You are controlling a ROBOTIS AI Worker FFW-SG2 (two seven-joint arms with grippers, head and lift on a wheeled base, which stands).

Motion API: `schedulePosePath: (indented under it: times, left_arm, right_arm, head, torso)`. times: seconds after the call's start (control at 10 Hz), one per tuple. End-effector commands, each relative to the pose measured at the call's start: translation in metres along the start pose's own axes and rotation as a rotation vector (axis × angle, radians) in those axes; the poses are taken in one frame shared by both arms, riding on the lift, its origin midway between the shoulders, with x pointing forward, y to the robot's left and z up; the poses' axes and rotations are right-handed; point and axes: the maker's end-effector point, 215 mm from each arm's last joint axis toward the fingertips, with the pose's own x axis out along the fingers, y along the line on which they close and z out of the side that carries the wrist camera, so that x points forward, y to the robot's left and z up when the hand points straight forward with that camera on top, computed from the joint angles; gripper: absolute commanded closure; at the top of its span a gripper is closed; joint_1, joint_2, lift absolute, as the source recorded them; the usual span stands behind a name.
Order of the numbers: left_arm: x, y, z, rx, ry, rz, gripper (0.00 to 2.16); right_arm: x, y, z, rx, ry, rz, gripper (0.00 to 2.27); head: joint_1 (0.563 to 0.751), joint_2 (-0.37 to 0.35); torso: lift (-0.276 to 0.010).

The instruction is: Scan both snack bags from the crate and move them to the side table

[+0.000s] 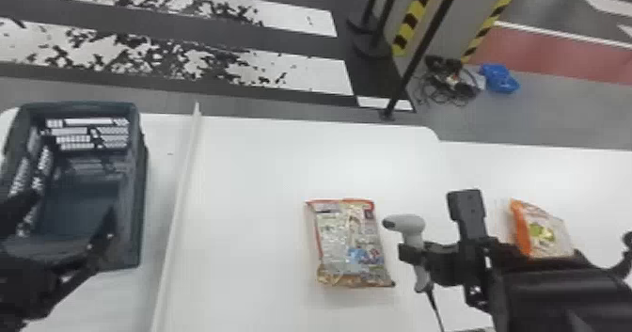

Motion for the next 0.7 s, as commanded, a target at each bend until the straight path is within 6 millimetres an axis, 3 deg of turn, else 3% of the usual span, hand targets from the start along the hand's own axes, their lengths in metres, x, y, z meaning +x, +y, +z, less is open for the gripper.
schedulePosePath:
  times: [0.0,0.4,0.6]
  left_arm:
    - [0.000,0.000,0.001,-0.001,-0.002,0.000,0.07]
    - [0.000,0.000,0.003,0.000,-0.005,-0.001,0.07]
    - [0.000,0.001,0.002,0.001,-0.003,0.000,0.07]
  right_arm:
    - [-0.009,0.031,-0.002,-0.020,0.012,0.038,2.25]
    - [-0.017,0.095,-0.002,-0.088,0.038,0.113,2.25]
    - [-0.011,0.116,0.009,-0.138,0.039,0.120,2.25]
  head:
    - [0.695,-0.230]
    - [0.695,-0.124]
    - [0.695,-0.074]
  torso:
    - [-0.029]
    - [-0.029]
    - [-0.029]
